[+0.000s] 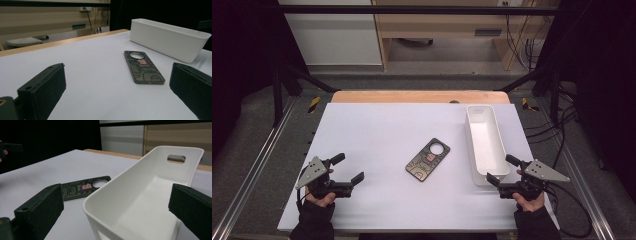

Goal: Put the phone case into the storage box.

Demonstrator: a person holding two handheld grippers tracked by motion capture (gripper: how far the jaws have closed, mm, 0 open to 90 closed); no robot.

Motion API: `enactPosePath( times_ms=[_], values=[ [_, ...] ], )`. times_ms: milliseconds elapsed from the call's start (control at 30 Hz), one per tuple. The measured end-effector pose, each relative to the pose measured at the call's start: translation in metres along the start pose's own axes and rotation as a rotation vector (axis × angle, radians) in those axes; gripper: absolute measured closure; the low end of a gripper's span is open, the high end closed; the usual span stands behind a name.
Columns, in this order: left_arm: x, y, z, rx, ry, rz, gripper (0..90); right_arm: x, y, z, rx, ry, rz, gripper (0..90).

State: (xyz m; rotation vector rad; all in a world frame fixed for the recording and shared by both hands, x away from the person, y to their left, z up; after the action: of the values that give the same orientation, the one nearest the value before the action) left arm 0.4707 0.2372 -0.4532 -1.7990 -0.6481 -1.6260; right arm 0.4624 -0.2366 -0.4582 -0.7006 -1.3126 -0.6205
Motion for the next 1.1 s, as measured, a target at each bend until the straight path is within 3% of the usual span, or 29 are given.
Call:
enactPosePath(
  times_ms=[367,1100],
  values=[
    [0.009,0.003,-0.007,-0.007,0.005,-0.008,0.0,0.000,0.000,0.001,0.012,-0.002,-0.001,0.3],
    [0.022,0.029,-0.027,-0.009,0.030,0.061,0.0,-0.001,0.001,0.002,0.012,-0.014,0.007,0.3]
  ],
)
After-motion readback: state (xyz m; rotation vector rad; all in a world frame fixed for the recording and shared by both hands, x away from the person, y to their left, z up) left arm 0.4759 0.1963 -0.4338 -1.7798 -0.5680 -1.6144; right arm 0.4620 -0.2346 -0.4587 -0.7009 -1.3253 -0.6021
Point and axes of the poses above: each handheld gripper's, and its own axes: y roughly forward along the jaws, x roughly out of its top, z roughly to its left, the point moved 7 cm from there along y, roughly forward along the jaws, and after that the axes turned 5 degrees about -z, right-handed, at the moved point
